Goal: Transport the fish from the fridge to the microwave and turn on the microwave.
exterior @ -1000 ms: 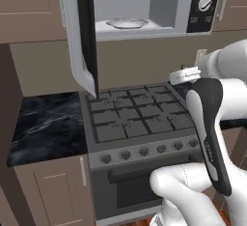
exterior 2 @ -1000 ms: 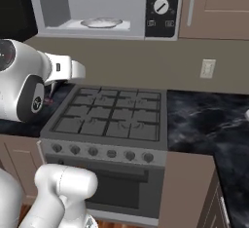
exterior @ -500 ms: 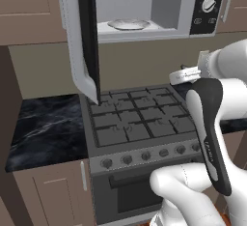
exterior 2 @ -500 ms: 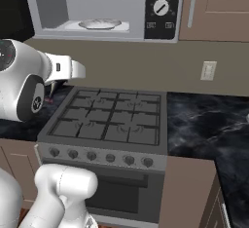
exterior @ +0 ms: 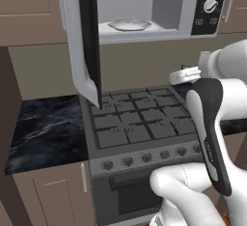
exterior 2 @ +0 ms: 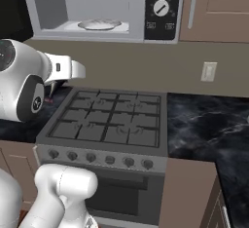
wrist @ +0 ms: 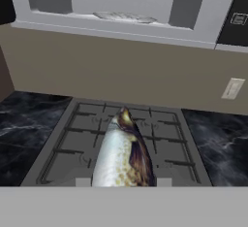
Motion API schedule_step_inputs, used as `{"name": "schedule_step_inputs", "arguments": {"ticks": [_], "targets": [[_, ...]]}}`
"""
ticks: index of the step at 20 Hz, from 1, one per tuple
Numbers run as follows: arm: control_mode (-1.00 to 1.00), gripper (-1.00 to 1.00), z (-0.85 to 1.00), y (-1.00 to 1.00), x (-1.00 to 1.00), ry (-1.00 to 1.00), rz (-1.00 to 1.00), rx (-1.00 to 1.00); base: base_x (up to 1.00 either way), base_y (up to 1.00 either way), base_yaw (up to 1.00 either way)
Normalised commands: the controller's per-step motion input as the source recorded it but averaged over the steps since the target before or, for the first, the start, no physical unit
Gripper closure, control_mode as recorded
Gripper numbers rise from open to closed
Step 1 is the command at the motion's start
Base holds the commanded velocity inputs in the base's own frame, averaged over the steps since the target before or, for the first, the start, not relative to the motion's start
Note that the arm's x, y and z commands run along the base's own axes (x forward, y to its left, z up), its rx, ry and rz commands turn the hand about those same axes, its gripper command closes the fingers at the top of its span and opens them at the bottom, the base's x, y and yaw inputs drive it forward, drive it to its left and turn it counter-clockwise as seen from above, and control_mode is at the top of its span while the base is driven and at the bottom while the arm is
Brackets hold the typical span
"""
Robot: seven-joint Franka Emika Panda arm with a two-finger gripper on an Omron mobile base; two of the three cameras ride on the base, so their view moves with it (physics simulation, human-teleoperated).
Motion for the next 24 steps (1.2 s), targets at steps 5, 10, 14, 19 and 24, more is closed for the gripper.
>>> {"name": "schedule_step_inputs", "arguments": {"ticks": [5, 10, 14, 19, 24], "targets": [[1.0, 1.0, 0.0, 0.0, 0.0, 0.0, 0.0, 0.0, 0.43, 0.03, 0.0], [1.0, 1.0, 0.0, 0.0, 0.0, 0.0, 0.0, 0.0, 0.34, 0.0, 0.0], [1.0, 1.0, 0.0, 0.0, 0.0, 0.0, 0.0, 0.0, 0.2, 0.0, 0.0], [1.0, 1.0, 0.0, 0.0, 0.0, 0.0, 0.0, 0.0, 0.02, 0.0, 0.0], [1.0, 1.0, 0.0, 0.0, 0.0, 0.0, 0.0, 0.0, 0.0, 0.0, 0.0]]}}
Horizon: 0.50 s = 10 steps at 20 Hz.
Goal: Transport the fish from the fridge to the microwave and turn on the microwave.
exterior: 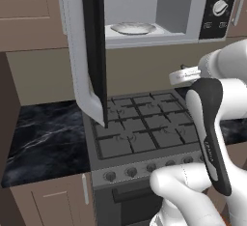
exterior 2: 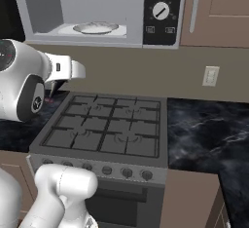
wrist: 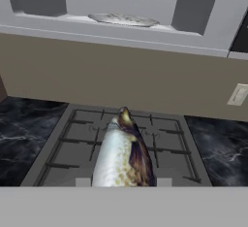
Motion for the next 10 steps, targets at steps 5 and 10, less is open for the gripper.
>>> {"name": "schedule_step_inputs", "arguments": {"ticks": [5, 10], "targets": [[-1.0, 1.0, 0.0, 0.0, -0.01, -0.01, 0.01, 0.0, -0.01, 0.0, 0.0], [-1.0, 1.0, 0.15, 0.11, -0.07, -0.1, 0.02, 0.0, 0.0, 0.0, 0.0]]}}
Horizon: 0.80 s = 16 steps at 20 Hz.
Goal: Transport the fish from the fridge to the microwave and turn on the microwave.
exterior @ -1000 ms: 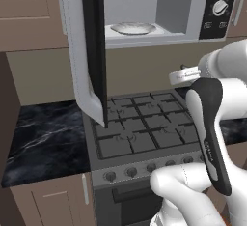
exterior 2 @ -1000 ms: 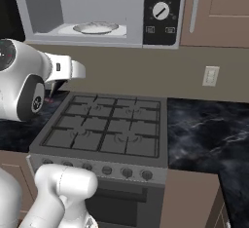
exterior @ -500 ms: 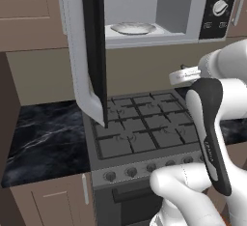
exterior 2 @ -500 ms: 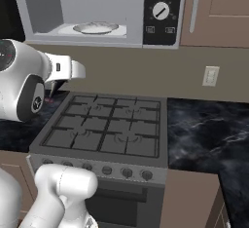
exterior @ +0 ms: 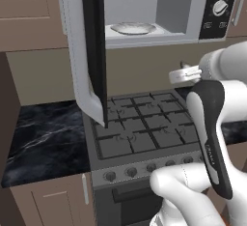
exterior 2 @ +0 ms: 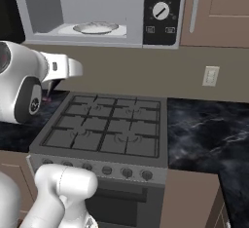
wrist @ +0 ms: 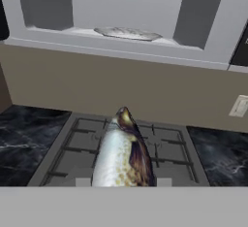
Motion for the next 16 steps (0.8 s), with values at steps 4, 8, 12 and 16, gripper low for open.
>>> {"name": "schedule_step_inputs", "arguments": {"ticks": [4, 8, 12, 16], "targets": [[-1.0, 1.0, 0.19, 0.09, -0.03, -0.09, 0.0, 0.0, 0.0, 0.0, 0.0], [-1.0, 1.0, 0.07, 0.08, 0.0, 0.0, 0.0, 0.0, 0.0, 0.0, 0.0], [-1.0, 1.0, 0.08, 0.02, 0.0, 0.0, 0.0, 0.0, 0.0, 0.0, 0.0], [-1.0, 1.0, 0.09, 0.0, 0.0, 0.0, 0.0, 0.0, 0.0, 0.0, 0.0]]}}
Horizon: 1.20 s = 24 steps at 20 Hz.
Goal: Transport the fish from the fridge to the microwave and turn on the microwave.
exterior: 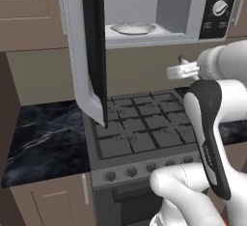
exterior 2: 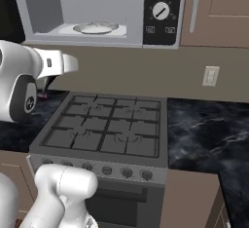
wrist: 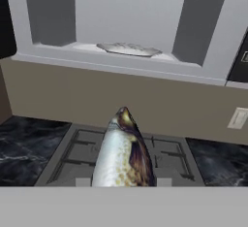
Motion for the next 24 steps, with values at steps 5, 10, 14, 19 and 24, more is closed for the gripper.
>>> {"name": "schedule_step_inputs", "arguments": {"ticks": [5, 10, 14, 19, 24], "targets": [[-1.0, 1.0, 0.2, 0.0, 0.0, 0.0, 0.0, 0.0, 0.0, 0.0, 0.0], [-1.0, 1.0, 0.11, 0.0, 0.0, -0.09, 0.0, 0.0, 0.0, 0.0, 0.0], [-1.0, 1.0, 0.14, 0.0, 0.01, -0.03, 0.0, 0.0, 0.0, 0.0, 0.0], [-1.0, 1.0, 0.13, 0.0, 0.19, 0.0, 0.0, 0.0, 0.0, 0.0, 0.0], [-1.0, 1.0, 0.2, 0.02, 0.24, 0.0, 0.0, 0.0, 0.0, 0.0, 0.0]]}}
